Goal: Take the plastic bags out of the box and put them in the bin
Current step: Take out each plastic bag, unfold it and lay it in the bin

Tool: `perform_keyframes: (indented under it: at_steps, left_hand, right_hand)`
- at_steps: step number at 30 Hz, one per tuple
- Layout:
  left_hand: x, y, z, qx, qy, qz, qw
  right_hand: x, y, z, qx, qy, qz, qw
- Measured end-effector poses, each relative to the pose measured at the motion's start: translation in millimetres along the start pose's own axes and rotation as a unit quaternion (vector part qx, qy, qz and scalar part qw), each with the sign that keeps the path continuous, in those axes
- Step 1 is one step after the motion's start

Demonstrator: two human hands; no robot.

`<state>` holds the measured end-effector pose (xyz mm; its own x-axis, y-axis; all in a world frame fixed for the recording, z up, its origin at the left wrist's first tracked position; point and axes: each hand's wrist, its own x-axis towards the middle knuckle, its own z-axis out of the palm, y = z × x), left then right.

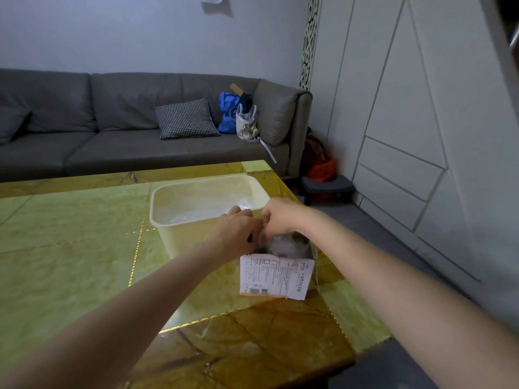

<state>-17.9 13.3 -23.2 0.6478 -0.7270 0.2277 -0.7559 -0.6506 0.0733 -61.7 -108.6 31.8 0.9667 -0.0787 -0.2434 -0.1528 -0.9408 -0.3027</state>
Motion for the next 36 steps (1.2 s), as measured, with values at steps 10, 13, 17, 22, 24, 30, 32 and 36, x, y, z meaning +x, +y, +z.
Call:
perform_keyframes:
  at_steps: [10, 13, 17, 22, 24, 30, 32, 36]
  left_hand:
    - [-6, 0, -19, -0.326, -0.039, -0.122, 0.937]
    - [-5, 2, -22, -0.429, -0.04, -0.153, 0.89]
    - [-6, 3, -25, -0.433, -0.056, -0.153, 0.887]
    - [-12, 4, -21, -0.355, -0.077, -0.118, 0.924]
    - [-14, 3, -19, -0.345, -0.078, -0.101, 0.93]
    - [-17, -7, -25, -0.484, -0.089, -0.103, 0.864]
    - [-17, -9, -34, -0.563, -0.057, -0.107, 0.818]
    - [-17, -18, -49, -0.687, 0.039, -0.148, 0.711]
  right_hand:
    - [-4, 1, -12, 0.265, 0.029, 0.012, 0.964]
    - [-5, -3, -12, 0.206, -0.019, 0.021, 0.978]
    - [-1, -6, -14, 0.153, -0.06, 0.048, 0.985]
    - [-1, -8, -15, 0.209, -0.004, -0.036, 0.977]
    - [-4, -13, -21, 0.353, 0.036, -0.112, 0.928]
    - [-4, -19, -65, 0.532, 0.206, -0.179, 0.801]
    - [-1, -13, -65, 0.484, 0.222, -0.163, 0.831]
    - [3, 3, -57, 0.459, 0.26, -0.128, 0.84]
